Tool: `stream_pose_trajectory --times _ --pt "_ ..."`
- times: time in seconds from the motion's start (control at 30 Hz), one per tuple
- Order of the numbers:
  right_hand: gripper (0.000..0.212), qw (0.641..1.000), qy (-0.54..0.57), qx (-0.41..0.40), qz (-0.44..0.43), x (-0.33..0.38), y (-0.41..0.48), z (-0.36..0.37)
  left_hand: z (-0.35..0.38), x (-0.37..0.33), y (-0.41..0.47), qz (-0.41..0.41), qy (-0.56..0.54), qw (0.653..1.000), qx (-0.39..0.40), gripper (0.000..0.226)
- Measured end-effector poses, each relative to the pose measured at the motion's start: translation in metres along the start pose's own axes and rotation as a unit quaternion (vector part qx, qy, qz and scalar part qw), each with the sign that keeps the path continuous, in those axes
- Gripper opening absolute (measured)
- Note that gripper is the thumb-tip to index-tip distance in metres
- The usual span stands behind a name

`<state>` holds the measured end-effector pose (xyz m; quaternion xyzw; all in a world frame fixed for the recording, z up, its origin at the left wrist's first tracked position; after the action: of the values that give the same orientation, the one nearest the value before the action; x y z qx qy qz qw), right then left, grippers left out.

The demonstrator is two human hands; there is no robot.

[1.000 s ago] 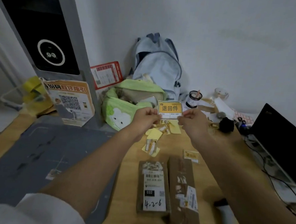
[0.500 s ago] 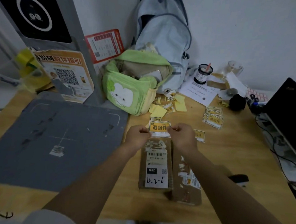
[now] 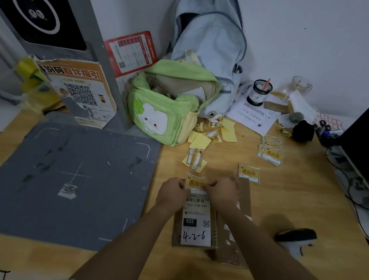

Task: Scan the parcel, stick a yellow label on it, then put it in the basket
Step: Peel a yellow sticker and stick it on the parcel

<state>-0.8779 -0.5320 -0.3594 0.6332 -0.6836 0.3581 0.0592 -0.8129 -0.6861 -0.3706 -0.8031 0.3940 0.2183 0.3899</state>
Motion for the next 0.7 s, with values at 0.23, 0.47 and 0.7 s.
stream_pose_trajectory --times 0.23,0.47,0.7 --pt "0.053 0.995 -0.076 -0.054 0.036 -0.012 0.003 -0.01 -0.005 0.015 0.004 -0.06 0.072 0.993 -0.065 0.05" --pt "0.04 0.999 0.003 0.021 0.051 -0.014 0.0 0.008 0.009 0.024 0.018 -0.11 0.016 0.994 0.011 0.034" --pt "0.045 0.998 0.039 -0.027 0.032 -0.001 0.001 -0.019 -0.007 0.001 0.001 -0.053 0.06 0.995 -0.062 0.041"
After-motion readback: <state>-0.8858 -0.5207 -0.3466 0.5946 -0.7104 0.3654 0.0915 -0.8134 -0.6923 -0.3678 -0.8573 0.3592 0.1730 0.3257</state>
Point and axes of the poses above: each hand's wrist, its own y-axis towards the middle knuckle, its own z-axis out of the palm, x = y × z, the point moved 7 cm from there along y, towards the middle knuckle, and after that the axes turned 2 degrees about y, right-handed, at the moved point
